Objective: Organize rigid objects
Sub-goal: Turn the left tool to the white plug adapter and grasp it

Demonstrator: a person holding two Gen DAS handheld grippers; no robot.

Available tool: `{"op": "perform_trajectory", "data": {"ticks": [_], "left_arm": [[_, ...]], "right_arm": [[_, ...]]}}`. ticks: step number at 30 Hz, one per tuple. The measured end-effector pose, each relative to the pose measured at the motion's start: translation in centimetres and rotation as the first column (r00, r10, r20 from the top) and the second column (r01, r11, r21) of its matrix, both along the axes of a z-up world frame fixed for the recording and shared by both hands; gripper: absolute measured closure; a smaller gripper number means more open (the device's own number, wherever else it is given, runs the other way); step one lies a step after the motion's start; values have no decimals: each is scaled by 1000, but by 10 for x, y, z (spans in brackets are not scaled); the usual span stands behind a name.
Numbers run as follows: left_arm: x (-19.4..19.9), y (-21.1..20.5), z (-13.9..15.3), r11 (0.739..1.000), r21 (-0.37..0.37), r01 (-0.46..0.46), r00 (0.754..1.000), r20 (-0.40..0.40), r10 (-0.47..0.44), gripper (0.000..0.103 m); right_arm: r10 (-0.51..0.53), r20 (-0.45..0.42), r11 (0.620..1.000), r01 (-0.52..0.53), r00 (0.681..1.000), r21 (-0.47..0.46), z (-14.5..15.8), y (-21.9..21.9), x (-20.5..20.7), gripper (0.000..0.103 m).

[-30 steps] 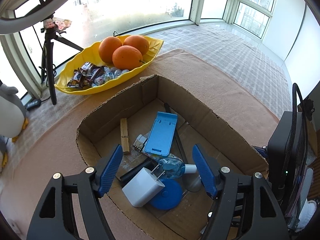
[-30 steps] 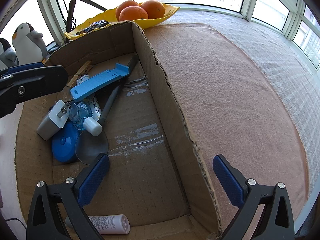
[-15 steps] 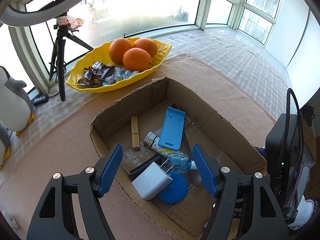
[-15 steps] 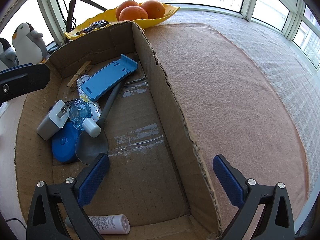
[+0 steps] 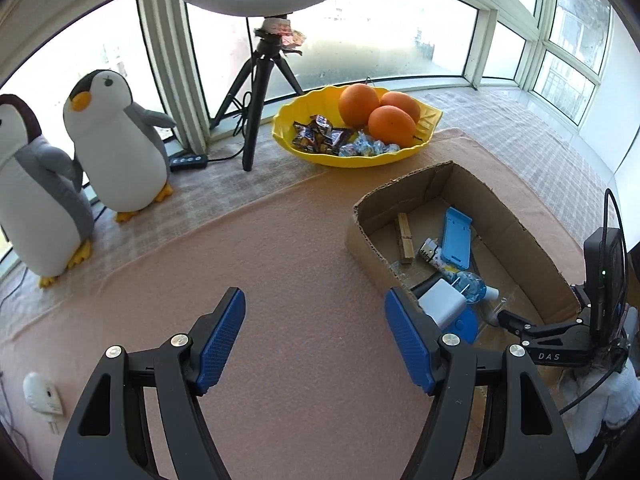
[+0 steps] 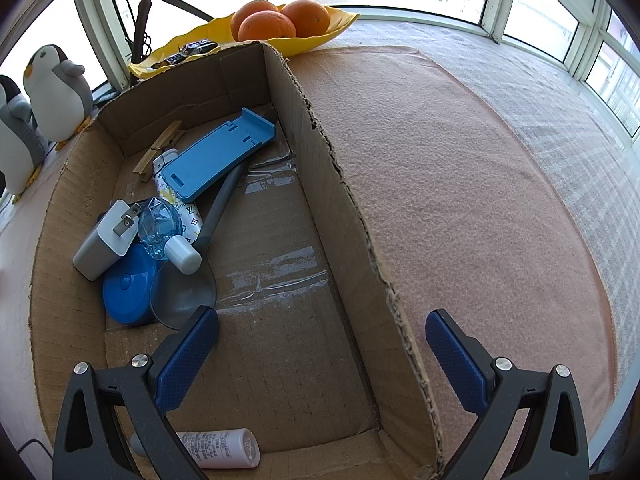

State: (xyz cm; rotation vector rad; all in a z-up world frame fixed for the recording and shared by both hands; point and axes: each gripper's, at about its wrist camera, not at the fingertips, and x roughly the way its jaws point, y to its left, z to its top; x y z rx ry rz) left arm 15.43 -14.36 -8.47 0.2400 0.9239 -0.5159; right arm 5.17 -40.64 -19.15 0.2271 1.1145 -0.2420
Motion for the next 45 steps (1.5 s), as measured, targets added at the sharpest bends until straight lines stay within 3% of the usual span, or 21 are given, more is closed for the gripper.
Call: {"op": "perform_trajectory", "data": {"ticks": [5,10,15,19,22,25,36,45], "left_arm": [[11,66,-2,991,32,-130,991,9,130,31],[18,134,-12,961,62,-271,963,8,271,31],[19,202,-24,906,83,-415,910,20,414,31],[16,252,-31,849,85,-521,853,33,520,31],[18,282,-40,811,107,-576,817,42,575,31],[23,307,-50,788,122,-603,796,26,605,31],[40,321,-74,793,114,-598,794,-52,606,31],[50,329,-92,772,138,-621,770,-79,634,31]], "right_arm": [[0,0,1000,0,1000,0,0,0,0,1],[0,-1,1000,0,1000,0,0,0,0,1],[-3,-3,1000,3,1000,0,-1,0,0,1],[-6,-7,1000,6,1000,0,-1,-1,0,1],[-6,-7,1000,6,1000,0,-1,0,0,1],[-6,-8,1000,6,1000,0,-1,-1,2,1],[-10,-11,1000,10,1000,2,-2,-3,1,1],[-11,-11,1000,11,1000,2,-2,-3,1,1]]}}
